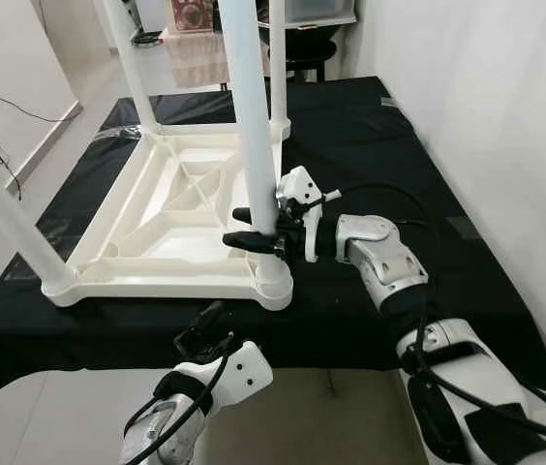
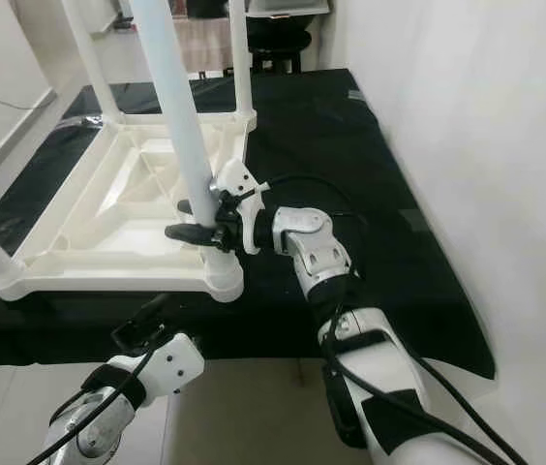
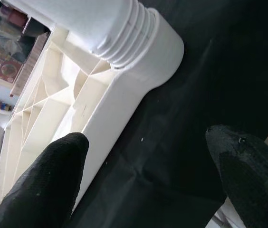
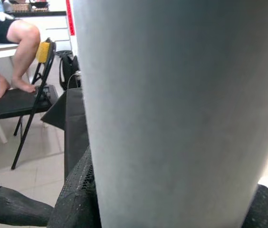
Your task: Building children table
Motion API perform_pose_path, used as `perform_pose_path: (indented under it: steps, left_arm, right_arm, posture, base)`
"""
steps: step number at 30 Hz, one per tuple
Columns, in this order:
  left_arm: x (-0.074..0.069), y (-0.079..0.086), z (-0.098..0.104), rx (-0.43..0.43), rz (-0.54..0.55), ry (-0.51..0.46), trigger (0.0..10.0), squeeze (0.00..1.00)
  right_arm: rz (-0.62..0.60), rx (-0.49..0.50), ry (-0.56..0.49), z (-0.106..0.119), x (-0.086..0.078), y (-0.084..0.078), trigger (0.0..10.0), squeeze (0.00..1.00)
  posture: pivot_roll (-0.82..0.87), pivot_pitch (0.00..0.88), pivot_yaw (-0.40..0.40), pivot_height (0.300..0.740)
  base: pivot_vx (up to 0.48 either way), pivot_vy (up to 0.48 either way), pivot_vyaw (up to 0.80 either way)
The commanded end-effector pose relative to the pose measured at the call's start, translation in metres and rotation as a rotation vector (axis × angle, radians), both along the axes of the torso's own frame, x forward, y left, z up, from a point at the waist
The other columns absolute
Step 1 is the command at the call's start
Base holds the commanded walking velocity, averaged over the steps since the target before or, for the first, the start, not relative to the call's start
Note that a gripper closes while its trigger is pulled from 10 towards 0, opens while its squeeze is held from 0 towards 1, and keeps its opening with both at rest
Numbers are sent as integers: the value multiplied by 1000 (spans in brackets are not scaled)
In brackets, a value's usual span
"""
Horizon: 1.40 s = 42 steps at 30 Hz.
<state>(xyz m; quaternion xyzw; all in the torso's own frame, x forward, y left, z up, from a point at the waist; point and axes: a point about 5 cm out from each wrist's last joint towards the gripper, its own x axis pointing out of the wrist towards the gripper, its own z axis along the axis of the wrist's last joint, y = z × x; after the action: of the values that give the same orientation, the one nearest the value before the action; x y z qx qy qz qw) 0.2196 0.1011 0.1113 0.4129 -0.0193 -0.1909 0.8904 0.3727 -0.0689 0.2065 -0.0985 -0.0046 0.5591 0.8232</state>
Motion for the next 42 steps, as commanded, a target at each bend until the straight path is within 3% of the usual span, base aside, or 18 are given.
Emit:
perform_pose_path:
  steps: [1,2,3,4,5,7,8,9,14,18,20,21,22,30,31,36,41,42]
  left_arm:
    - [1,6,-5,26,13,16,10000,0]
    - [1,8,-5,27,14,17,10000,0]
    - [1,9,-6,27,14,17,10000,0]
    - [1,9,-6,27,14,17,10000,0]
    - [0,10,-6,28,14,18,10000,0]
    - [0,10,-6,28,14,18,10000,0]
    - [-1,11,-6,28,14,18,10000,0]
    - [-1,12,-6,28,14,17,10000,0]
    - [-1,12,-6,29,14,17,10000,0]
    - [0,11,-6,29,14,18,10000,0]
    - [0,10,-6,29,15,17,10000,0]
    - [1,10,-6,28,15,17,10000,0]
    - [1,9,-6,28,15,16,10000,0]
    - [2,6,-6,26,11,14,10000,0]
    - [2,4,-6,26,11,13,10000,0]
    - [2,1,-6,25,11,12,10000,0]
    - [1,-1,-5,24,10,11,10000,0]
    - [1,-1,-5,23,9,11,10000,0]
  right_arm:
    - [-80,-42,6,-5,5,0,0,0]
    - [-172,-40,17,-8,8,-4,0,0]
    - [-458,-37,23,-15,16,-14,0,0]
    - [-458,-37,23,-15,16,-14,0,0]
    - [-663,-45,24,-20,19,-24,0,0]
    - [-663,-45,24,-20,19,-24,0,0]
    - [-892,14,57,-30,11,-36,0,0]
    - [-949,32,99,-47,-8,-32,0,0]
    - [-912,38,117,-62,-26,-20,0,0]
    - [-835,54,82,-53,-23,-1,0,0]
    - [-734,74,70,-42,-22,18,10000,0]
    - [-691,82,67,-39,-23,24,10000,0]
    - [-595,106,67,-32,-22,32,10000,1000]
    - [-237,194,26,5,-19,30,10000,1000]
    - [-140,161,-9,11,-17,25,10000,0]
    - [97,41,-23,10,-13,14,10000,0]
    - [91,18,17,3,-7,12,9569,0]
    - [73,12,39,-2,-5,12,0,0]
  posture:
    - [0,59,26,740]
    - [3,61,30,740]
    - [3,60,28,740]
    - [3,60,28,740]
    - [3,60,28,740]
    - [3,60,28,740]
    - [7,73,17,740]
    - [11,90,31,740]
    - [-18,68,34,740]
    - [-11,66,19,740]
    - [-2,66,14,740]
    - [-2,66,14,740]
    - [-5,66,15,740]
    - [-9,62,9,740]
    - [-8,61,6,740]
    - [-3,63,3,740]
    - [13,69,5,740]
    - [15,69,6,740]
  base:
    - [0,0,0]
    - [0,0,0]
    - [0,0,0]
    - [0,0,0]
    - [0,0,0]
    - [0,0,0]
    - [0,0,0]
    - [0,0,0]
    - [0,0,0]
    - [0,0,0]
    - [0,0,0]
    - [0,0,0]
    - [0,0,0]
    - [0,0,0]
    - [0,0,0]
    - [0,0,0]
    - [0,0,0]
    - [0,0,0]
